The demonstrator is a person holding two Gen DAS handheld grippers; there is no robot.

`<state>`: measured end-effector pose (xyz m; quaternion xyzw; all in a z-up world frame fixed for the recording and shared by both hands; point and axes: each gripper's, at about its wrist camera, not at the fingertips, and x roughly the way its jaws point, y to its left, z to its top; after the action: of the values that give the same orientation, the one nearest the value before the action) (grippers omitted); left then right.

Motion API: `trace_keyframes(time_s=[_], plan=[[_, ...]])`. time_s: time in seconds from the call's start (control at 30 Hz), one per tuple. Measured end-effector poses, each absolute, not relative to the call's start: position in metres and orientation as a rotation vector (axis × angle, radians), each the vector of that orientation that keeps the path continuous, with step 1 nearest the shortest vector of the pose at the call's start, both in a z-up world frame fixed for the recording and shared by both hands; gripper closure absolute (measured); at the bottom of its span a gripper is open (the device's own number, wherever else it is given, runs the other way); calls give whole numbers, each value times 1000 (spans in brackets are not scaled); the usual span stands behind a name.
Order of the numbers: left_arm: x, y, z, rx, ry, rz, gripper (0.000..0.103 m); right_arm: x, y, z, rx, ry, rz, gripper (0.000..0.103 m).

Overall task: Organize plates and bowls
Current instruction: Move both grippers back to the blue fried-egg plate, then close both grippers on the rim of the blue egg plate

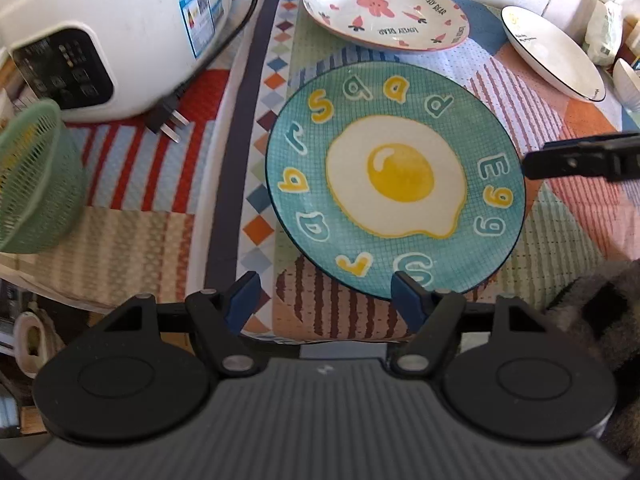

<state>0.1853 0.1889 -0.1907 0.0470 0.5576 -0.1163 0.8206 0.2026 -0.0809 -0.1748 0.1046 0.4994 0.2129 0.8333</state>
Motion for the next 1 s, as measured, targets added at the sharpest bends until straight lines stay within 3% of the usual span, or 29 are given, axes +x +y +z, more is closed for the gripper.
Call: trace_keyframes(time_s=[0.17, 0.23, 0.3, 0.4, 0.5, 1.0], plan=[[195, 192, -201, 65, 1185, -247, 40, 219, -85, -200, 384, 1116, 442, 47], [199, 191, -203, 67, 1184, -246, 51, 219, -80, -203, 370, 1118, 447, 55], [204, 190, -205, 58, 1184, -236, 60, 219, -75, -205, 351, 1117, 463, 75], [207, 192, -209, 38, 1173, -226, 65, 218, -71, -203, 316, 1108, 457, 86], [212, 196, -211, -2, 1171, -233, 72, 217, -72, -203, 305, 1110, 451, 89], [217, 199, -216, -67, 1164, -214, 69, 227, -63, -211, 282, 1176, 499, 84]])
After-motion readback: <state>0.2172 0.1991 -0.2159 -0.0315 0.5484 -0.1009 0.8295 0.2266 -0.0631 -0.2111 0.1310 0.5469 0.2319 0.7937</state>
